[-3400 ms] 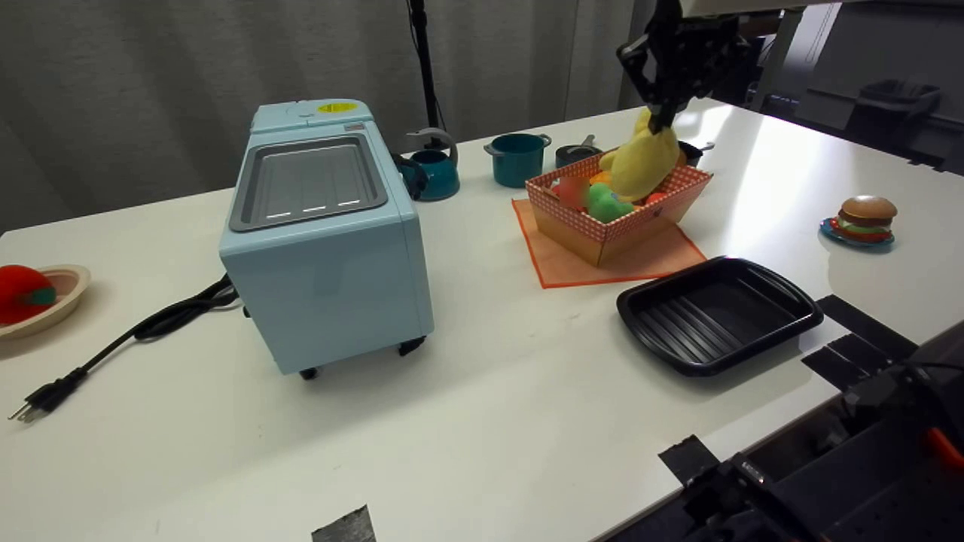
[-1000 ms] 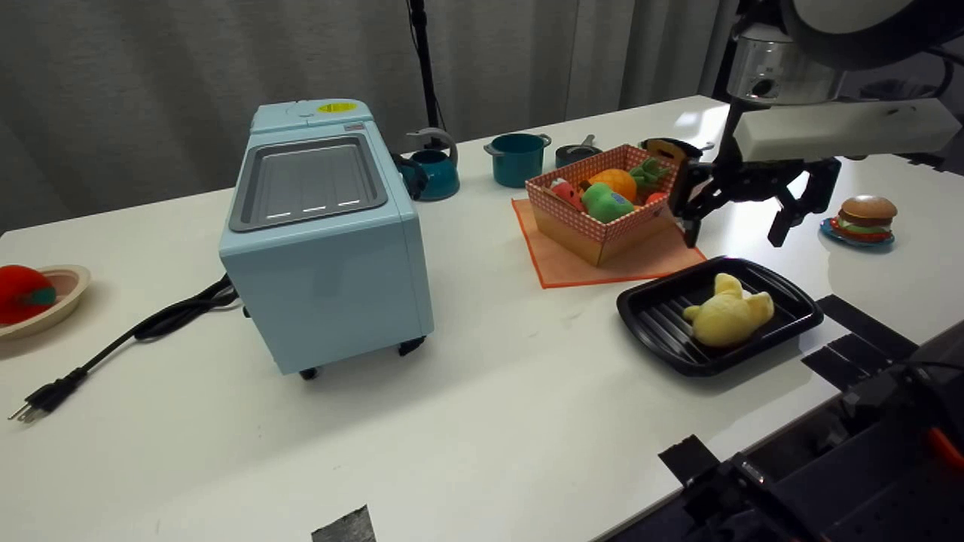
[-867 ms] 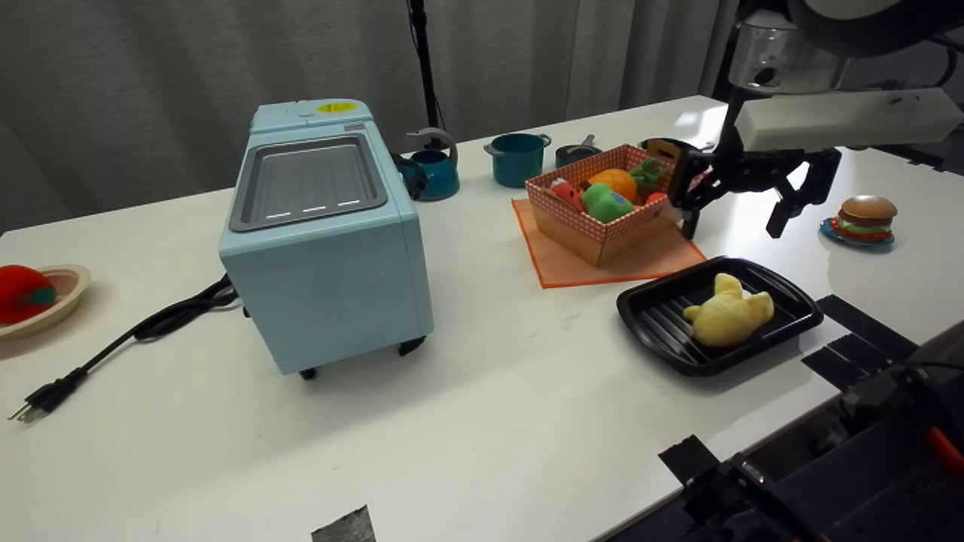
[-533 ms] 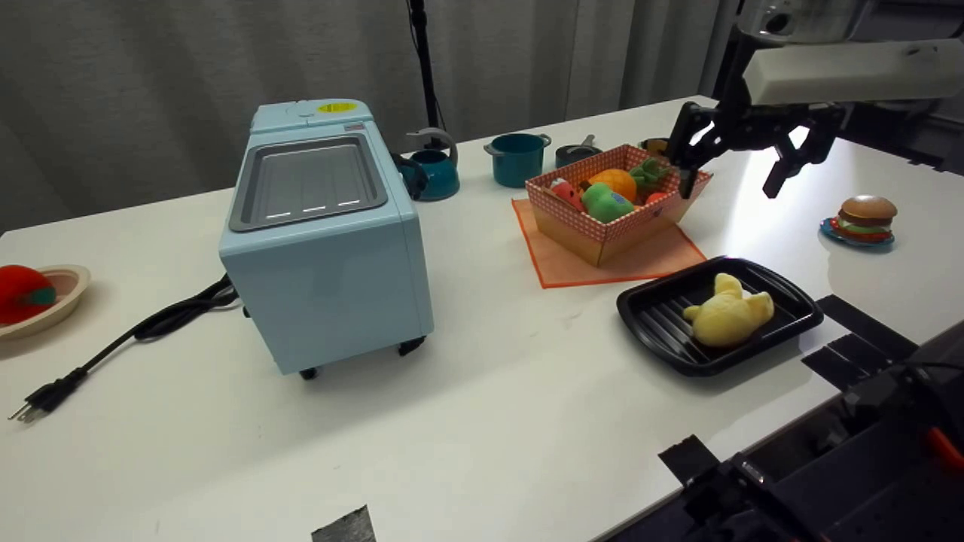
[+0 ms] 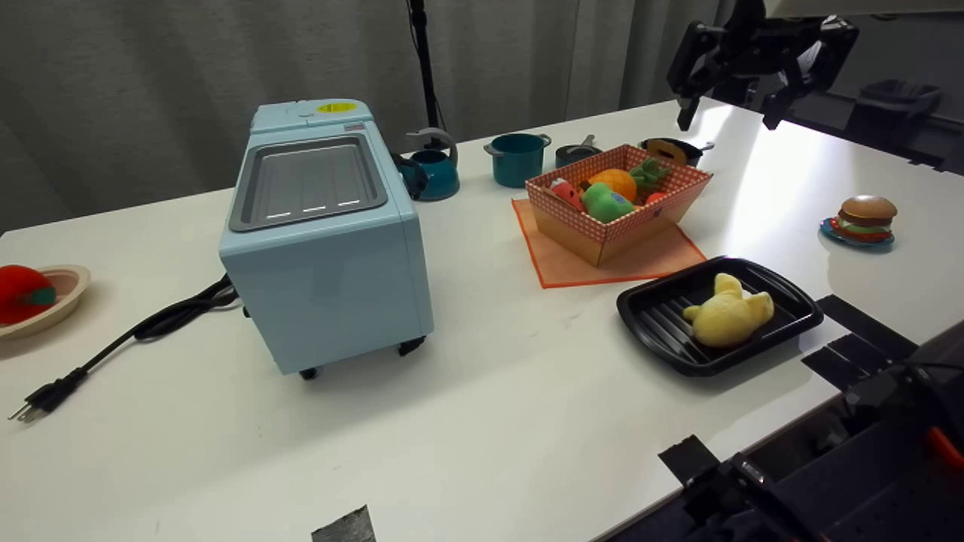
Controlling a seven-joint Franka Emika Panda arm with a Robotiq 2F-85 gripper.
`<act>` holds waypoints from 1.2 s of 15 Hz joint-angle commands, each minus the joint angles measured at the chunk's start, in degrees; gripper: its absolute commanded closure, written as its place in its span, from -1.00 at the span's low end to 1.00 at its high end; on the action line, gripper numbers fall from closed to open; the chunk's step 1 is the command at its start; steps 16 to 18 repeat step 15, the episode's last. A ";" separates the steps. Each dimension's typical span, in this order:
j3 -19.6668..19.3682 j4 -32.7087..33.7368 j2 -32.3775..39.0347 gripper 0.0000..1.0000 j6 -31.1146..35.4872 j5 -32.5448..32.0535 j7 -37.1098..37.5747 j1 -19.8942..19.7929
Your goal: Place the banana toy on the black tray
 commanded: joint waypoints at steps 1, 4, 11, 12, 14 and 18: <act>1.77 0.98 -3.33 -1.00 -3.17 -0.25 -1.56 -1.82; 2.14 1.15 -2.02 -1.00 -1.93 0.92 -0.86 -1.53; 2.43 1.13 -1.80 -1.00 -2.03 0.97 -0.81 -1.45; 2.43 1.13 -1.80 -1.00 -2.03 0.97 -0.81 -1.45; 2.43 1.13 -1.80 -1.00 -2.03 0.97 -0.81 -1.45; 2.43 1.13 -1.80 -1.00 -2.03 0.97 -0.81 -1.45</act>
